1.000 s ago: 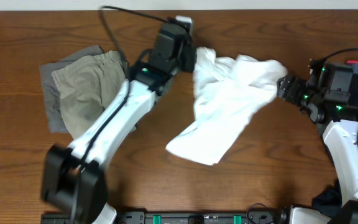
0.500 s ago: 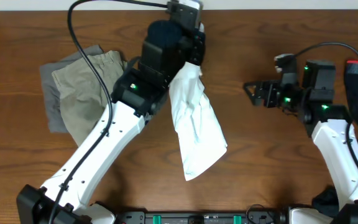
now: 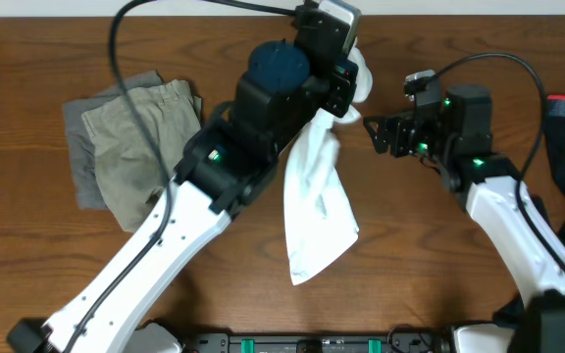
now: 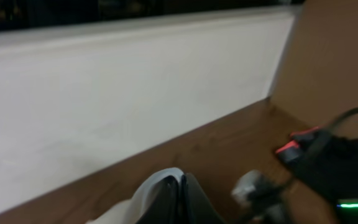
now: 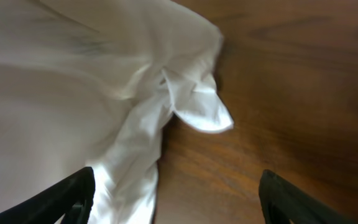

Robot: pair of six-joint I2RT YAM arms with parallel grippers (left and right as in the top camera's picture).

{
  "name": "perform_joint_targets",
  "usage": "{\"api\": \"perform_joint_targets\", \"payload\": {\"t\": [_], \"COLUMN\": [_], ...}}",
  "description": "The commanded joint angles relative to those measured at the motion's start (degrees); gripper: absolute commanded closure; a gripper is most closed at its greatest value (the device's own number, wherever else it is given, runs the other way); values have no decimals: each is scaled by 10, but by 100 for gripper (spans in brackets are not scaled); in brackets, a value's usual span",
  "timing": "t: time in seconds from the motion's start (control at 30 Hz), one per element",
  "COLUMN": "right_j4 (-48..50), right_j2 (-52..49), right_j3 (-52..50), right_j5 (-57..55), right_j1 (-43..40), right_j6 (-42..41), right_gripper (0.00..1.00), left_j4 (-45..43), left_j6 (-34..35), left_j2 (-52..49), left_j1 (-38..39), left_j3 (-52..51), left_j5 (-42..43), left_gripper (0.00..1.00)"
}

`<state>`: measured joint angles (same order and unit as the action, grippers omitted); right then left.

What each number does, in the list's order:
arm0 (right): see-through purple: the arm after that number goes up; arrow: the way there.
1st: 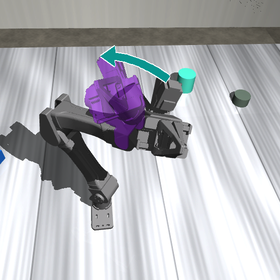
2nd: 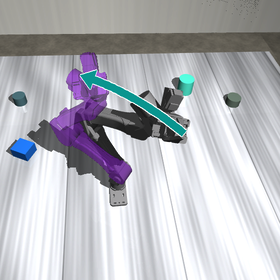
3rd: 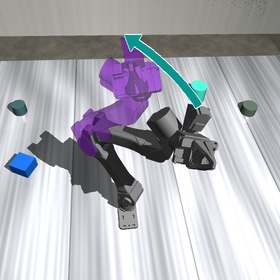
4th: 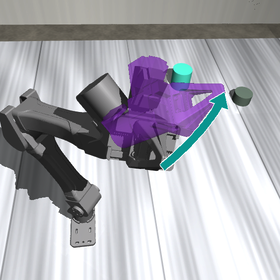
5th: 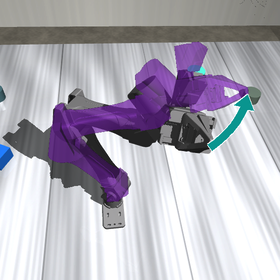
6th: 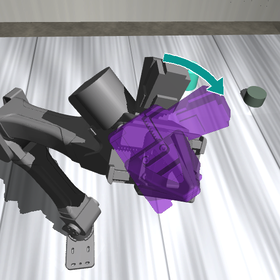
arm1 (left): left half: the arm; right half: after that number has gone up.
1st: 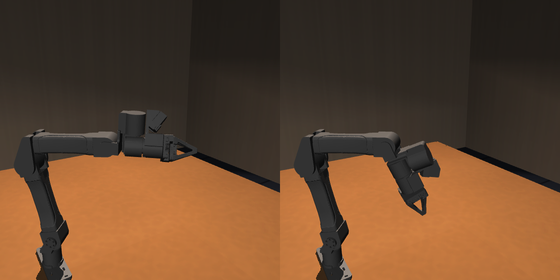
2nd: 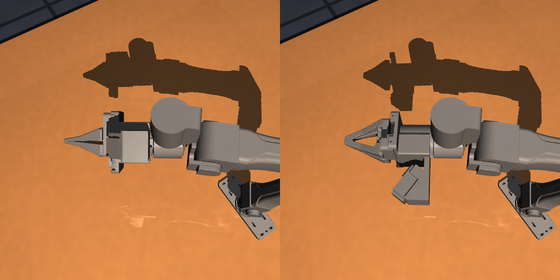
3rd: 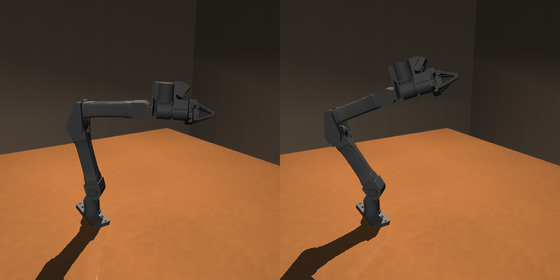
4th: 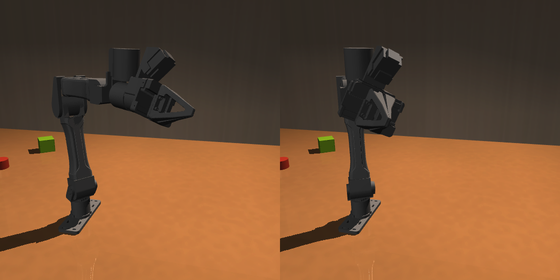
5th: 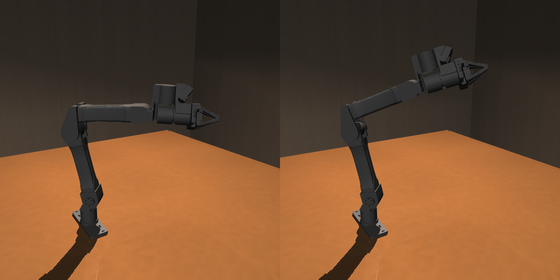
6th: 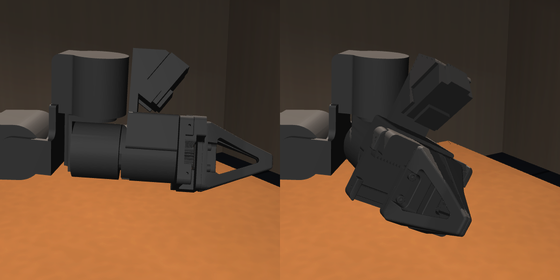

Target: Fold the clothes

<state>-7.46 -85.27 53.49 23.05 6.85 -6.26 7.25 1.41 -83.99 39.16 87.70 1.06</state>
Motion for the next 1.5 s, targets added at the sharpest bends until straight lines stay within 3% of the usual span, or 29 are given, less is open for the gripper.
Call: {"api": "perform_joint_targets", "payload": {"t": [0.0, 0.23, 0.5, 0.63, 0.7, 0.83, 0.93, 1.1, 1.47], "right_j4": [15, 75, 71, 38, 19, -22, -40, -56, -43], "right_j2": [-45, -94, -96, -96, -96, -93, -76, 25, 332], "right_j3": [1, 1, 1, 1, 1, 1, 1, 1, 16], "right_j5": [-18, -17, -5, 41, 74, 98, 99, 97, 96], "right_j1": [6, 5, 7, 7, 7, 6, -1, -38, -223], "right_j6": [-8, -7, -5, -5, 0, 8, 8, 7, -47], "right_gripper": [20, 22, 19, 49, 54, 83, 97, 99, 99], "left_j4": [0, 23, 21, 21, 22, 29, 37, 51, 40], "left_j6": [-16, -17, -18, -25, -33, -44, -49, -69, -98], "left_j2": [45, 100, 114, 114, 114, 114, 114, 114, 139], "left_j1": [6, 6, 6, 6, 6, 6, 6, 5, 5], "left_j3": [36, 53, 53, 53, 53, 53, 53, 53, 53], "left_j5": [-5, -5, -5, -5, -17, -57, -81, -110, -138], "left_gripper": [94, 94, 94, 94, 94, 94, 94, 94, 94]}}
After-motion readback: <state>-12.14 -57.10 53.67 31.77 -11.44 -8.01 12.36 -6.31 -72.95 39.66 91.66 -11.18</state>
